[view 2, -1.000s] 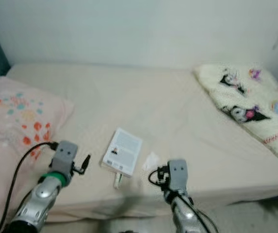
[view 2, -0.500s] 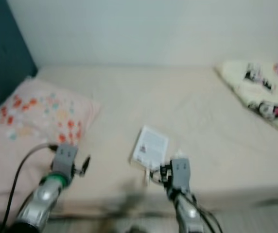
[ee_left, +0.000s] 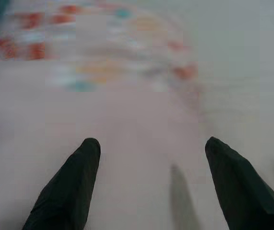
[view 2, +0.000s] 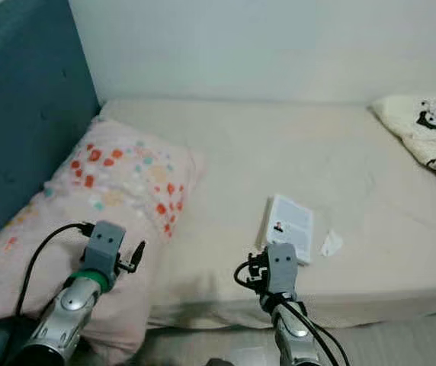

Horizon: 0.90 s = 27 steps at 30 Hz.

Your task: Clean up the room

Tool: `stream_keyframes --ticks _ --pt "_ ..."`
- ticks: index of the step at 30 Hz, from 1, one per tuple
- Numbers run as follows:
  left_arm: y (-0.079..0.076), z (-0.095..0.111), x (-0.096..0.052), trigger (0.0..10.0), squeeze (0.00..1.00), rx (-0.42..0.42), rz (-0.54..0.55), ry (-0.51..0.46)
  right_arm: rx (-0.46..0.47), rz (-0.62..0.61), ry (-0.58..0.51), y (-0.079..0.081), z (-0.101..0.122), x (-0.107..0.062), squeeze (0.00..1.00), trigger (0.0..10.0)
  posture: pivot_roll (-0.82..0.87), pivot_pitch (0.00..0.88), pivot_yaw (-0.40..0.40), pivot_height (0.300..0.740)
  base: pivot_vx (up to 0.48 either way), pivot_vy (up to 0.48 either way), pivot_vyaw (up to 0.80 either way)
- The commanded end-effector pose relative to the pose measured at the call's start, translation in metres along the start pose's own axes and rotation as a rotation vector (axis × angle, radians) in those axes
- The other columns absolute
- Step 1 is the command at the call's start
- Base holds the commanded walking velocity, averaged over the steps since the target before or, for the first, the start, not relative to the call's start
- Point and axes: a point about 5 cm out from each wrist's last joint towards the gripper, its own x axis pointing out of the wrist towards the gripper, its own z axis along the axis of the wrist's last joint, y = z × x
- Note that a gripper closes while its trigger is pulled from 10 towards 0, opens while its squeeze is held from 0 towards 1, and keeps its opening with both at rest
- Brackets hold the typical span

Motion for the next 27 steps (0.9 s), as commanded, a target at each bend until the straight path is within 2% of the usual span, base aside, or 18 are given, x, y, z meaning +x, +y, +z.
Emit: stream_keyframes --ticks 1,10,18,27 --pt "-0.001 -0.0001 -0.0013 10.0 0.0 0.003 -0.01 -0.012 0.012 -0.006 0.016 0.0008 -0.005 -0.0029 0.0 10.0 0.02 0.044 -0.017 0.74 0.0 0.0 0.0" --pt "-0.0015 0.0034 -0.0005 10.0 0.0 0.012 -0.016 -0.029 0.012 -0.005 0.021 0.0015 -0.0065 -0.0037 0.0 10.0 0.02 0.045 -0.016 0.74 0.0 0.0 0.0" --pt "-0.0043 0.005 -0.0009 10.0 0.0 0.031 -0.035 -0.051 0.01 -0.006 0.026 0.0014 -0.0076 -0.004 0.0 10.0 0.02 0.044 -0.015 0.74 0.0 -0.447 0.0" --pt "-0.003 0.0065 0.0008 10.0 0.0 0.029 -0.014 -0.047 0.009 -0.006 0.027 0.0014 -0.0078 -0.004 0.0 10.0 0.02 0.043 -0.015 0.74 0.0 0.0 0.0"
